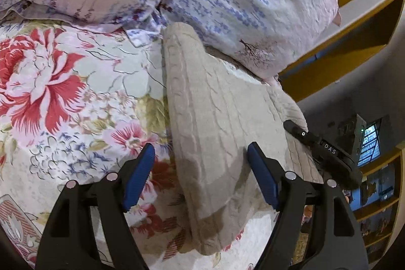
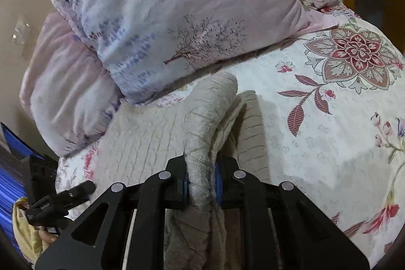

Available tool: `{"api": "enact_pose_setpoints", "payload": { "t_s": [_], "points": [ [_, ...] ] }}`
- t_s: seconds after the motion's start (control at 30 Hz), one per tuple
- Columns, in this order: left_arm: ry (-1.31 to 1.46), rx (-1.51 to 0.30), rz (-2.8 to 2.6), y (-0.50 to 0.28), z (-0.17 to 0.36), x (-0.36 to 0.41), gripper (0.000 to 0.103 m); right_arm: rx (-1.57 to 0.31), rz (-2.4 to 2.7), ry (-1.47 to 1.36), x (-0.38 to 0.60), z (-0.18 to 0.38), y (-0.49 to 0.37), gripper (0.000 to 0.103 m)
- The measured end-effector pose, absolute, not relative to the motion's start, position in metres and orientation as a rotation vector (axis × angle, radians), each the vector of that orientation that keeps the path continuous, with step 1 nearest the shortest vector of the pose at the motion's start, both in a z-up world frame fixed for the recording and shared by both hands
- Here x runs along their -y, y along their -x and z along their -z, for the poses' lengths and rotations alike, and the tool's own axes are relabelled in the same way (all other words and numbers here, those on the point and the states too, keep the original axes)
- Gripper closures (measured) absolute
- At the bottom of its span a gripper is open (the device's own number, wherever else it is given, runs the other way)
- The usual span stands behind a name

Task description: Fold small clothes

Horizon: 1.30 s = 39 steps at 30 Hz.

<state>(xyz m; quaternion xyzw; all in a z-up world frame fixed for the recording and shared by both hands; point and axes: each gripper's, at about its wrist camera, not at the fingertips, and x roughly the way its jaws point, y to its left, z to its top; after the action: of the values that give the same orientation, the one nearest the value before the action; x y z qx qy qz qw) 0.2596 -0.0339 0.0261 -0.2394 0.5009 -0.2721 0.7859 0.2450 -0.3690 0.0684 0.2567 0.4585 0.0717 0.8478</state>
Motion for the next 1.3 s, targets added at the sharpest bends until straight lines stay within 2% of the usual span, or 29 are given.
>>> {"api": "enact_pose_setpoints", "payload": {
  "t_s": [0.13,0.27,0.37,0.53,0.9,0.97,1.0,1.03,1.07,1.1,1.13,1.17,1.23,1.3],
  "points": [
    [0.495,-1.072,0.606,-0.257,-0.029,0.035,0.028,-0.88,-0.151,-0.54,0.374,-0.084,-0.236,0.087],
    [0.483,-1.072,0.622,-0.254,-0.029,0.038,0.028,-0.999,-0.074,-0.548,0.387,-0.055,-0.245,0.087],
    [0.491,-1.085,0.641,-0.249,-0.025,0.041,0.029,-1.024,-0.07,-0.615,0.4,-0.048,-0.245,0.075],
    [0.494,-1.082,0.658,-0.235,-0.021,0.034,0.03,-0.957,-0.077,-0.671,0.418,-0.079,-0.219,0.05],
    [0.509,-1.116,0.648,-0.213,-0.014,0.032,0.03,-0.998,-0.19,-0.721,0.413,-0.083,-0.168,0.05],
    [0.514,-1.127,0.654,-0.211,-0.012,0.035,0.037,-1.019,-0.198,-0.702,0.406,-0.079,-0.166,0.052],
    [0.51,-1.133,0.658,-0.209,-0.011,0.037,0.04,-1.029,-0.2,-0.683,0.403,-0.077,-0.165,0.065],
    [0.505,-1.139,0.665,-0.209,-0.01,0.038,0.047,-1.037,-0.198,-0.661,0.401,-0.076,-0.165,0.082],
    [0.498,-1.148,0.675,-0.208,-0.009,0.041,0.058,-1.041,-0.184,-0.622,0.398,-0.076,-0.165,0.086],
    [0.492,-1.162,0.698,-0.207,-0.007,0.044,0.065,-1.023,-0.175,-0.597,0.397,-0.08,-0.164,0.09],
    [0.487,-1.166,0.708,-0.207,-0.007,0.046,0.075,-0.999,-0.175,-0.593,0.398,-0.085,-0.163,0.092],
    [0.469,-1.158,0.704,-0.205,-0.008,0.047,0.081,-0.948,-0.173,-0.594,0.401,-0.094,-0.161,0.093],
    [0.461,-1.14,0.716,-0.203,-0.01,0.045,0.085,-0.884,-0.152,-0.575,0.405,-0.107,-0.157,0.093],
    [0.471,-1.132,0.726,-0.2,-0.011,0.042,0.087,-0.895,-0.12,-0.537,0.406,-0.104,-0.157,0.093]
  ]
}}
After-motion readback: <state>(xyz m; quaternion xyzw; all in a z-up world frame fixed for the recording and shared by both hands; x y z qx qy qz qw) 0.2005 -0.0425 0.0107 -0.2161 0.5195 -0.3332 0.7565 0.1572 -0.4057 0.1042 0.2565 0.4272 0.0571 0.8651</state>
